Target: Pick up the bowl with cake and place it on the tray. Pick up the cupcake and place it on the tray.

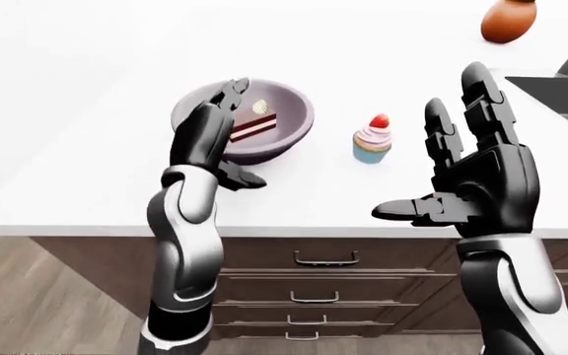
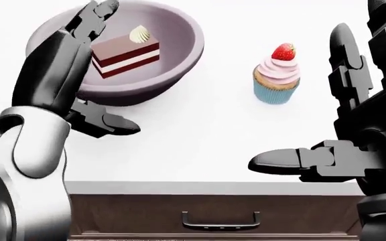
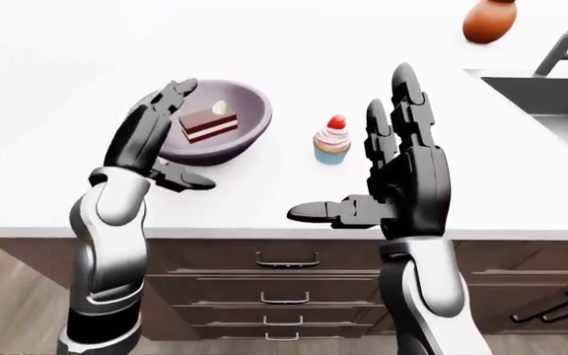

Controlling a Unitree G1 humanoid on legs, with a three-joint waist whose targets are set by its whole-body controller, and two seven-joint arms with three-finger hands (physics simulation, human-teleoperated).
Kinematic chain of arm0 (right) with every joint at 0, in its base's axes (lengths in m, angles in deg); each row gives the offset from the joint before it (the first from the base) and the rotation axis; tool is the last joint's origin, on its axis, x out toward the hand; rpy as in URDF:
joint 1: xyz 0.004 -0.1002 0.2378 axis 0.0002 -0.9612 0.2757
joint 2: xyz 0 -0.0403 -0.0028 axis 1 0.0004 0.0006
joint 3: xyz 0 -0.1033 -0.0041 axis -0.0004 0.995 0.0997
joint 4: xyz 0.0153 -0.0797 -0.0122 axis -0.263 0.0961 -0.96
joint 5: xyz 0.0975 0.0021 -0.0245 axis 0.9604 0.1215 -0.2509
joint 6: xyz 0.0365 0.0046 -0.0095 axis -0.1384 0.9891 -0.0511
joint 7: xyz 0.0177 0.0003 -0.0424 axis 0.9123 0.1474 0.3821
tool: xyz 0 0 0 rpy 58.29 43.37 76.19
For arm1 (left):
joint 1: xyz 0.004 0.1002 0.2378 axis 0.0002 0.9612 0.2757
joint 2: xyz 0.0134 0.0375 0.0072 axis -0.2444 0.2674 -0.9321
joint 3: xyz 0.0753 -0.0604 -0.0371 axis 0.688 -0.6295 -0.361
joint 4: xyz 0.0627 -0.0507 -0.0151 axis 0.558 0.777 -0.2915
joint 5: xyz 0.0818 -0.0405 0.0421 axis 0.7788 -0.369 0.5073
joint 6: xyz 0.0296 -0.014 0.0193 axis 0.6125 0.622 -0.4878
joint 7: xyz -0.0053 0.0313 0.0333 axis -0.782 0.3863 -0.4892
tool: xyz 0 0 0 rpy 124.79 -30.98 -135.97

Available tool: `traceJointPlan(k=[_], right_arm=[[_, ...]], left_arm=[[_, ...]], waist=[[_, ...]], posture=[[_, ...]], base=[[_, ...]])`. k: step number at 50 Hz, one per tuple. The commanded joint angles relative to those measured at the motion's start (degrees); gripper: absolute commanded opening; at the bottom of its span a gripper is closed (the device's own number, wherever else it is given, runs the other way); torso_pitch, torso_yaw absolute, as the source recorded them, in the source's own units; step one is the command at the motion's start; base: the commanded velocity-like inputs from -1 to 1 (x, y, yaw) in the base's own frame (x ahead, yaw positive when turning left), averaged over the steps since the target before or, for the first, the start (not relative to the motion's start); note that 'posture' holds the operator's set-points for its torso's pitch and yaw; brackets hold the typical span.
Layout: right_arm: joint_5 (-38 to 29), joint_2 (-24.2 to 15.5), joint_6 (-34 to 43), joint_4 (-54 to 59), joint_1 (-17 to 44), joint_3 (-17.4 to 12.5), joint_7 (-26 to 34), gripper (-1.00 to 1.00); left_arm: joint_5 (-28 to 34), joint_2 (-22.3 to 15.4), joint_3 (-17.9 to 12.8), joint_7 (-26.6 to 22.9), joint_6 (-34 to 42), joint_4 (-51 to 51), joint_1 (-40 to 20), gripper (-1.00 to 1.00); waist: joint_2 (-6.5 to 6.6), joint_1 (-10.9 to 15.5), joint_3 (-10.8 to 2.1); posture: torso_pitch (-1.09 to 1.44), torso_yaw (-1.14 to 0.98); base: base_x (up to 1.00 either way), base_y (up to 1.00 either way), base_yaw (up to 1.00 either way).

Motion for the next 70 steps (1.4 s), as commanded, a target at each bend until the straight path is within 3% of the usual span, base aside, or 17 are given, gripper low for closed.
traceJointPlan(k=[1, 6, 8, 11, 17, 22, 39, 44, 58, 70], right_arm=[[0.0, -0.3, -1.6, -1.6, 1.0, -0.2, 0.1, 1.00], [0.1, -0.2, -1.6, -1.7, 0.9, -0.2, 0.1, 1.00], [0.1, -0.2, -1.6, -1.8, 0.7, -0.2, 0.1, 1.00], [0.0, 0.0, -2.1, -1.5, 0.4, -0.1, 0.3, 1.00], [-0.1, 0.1, -2.8, -1.2, 0.0, -0.1, 0.6, 1.00], [-0.6, 0.2, -4.2, 0.0, -0.4, 0.0, 1.1, 1.00], [-0.5, 0.4, -4.3, -0.3, -0.9, -0.1, 1.2, 1.00], [-0.4, 0.3, -3.9, -0.6, -0.6, -0.1, 1.0, 1.00], [1.1, -1.4, 1.7, -2.9, 3.7, -0.9, -1.2, 1.00], [2.2, -4.7, 8.1, -2.9, 10.3, -2.1, -2.2, 1.00]], left_arm=[[1.1, 0.0, -0.2, 1.5, -2.8, -0.8, -1.6, 0.47], [2.7, 0.1, 0.3, 2.9, -5.6, 2.2, -1.1, 0.38], [4.4, 0.0, 0.8, 3.7, -7.3, 4.1, -0.8, 0.18], [6.4, 0.2, 0.9, 5.2, -9.5, 7.1, -1.2, 0.05], [9.2, 0.8, 0.9, 7.5, -12.2, 12.2, -2.7, 0.00], [11.3, 1.1, 1.6, 9.7, -14.6, 17.0, -3.0, -0.22], [13.8, 1.6, 1.6, 10.5, -16.3, 17.7, -1.5, -0.52], [13.6, 1.2, 0.9, 10.1, -15.7, 15.9, -2.3, -1.00], [12.8, 0.9, 0.0, 2.7, -10.8, 1.2, -3.4, -1.00], [19.3, 1.4, 0.1, -4.4, -11.5, -11.5, -4.4, -1.00]], waist=[[-0.04, 0.0, -1.19], [-0.05, 0.0, -1.30], [-0.05, -0.1, -1.32], [-0.04, 0.0, -1.36], [0.01, -0.1, -1.56], [0.05, 0.0, -1.64], [0.20, -0.2, -1.74], [0.27, -0.2, -1.86], [0.16, -0.4, -1.78], [-0.28, -0.3, -1.14]], posture=[[0.00, 0.00], [0.00, 0.00], [0.00, 0.00], [0.00, 0.00], [0.00, 0.00], [0.00, 0.00], [0.00, 0.00], [0.00, 0.00], [0.00, 0.00], [0.00, 0.00]], base=[[0.00, 0.00, 0.00], [0.00, 0.00, 0.00], [0.00, 0.00, 0.00], [0.00, 0.00, 0.00], [0.00, 0.00, 0.00], [0.00, 0.00, 0.00], [0.00, 0.00, 0.00], [0.00, 0.00, 0.00], [0.00, 0.00, 0.00], [0.00, 0.00, 0.00]])
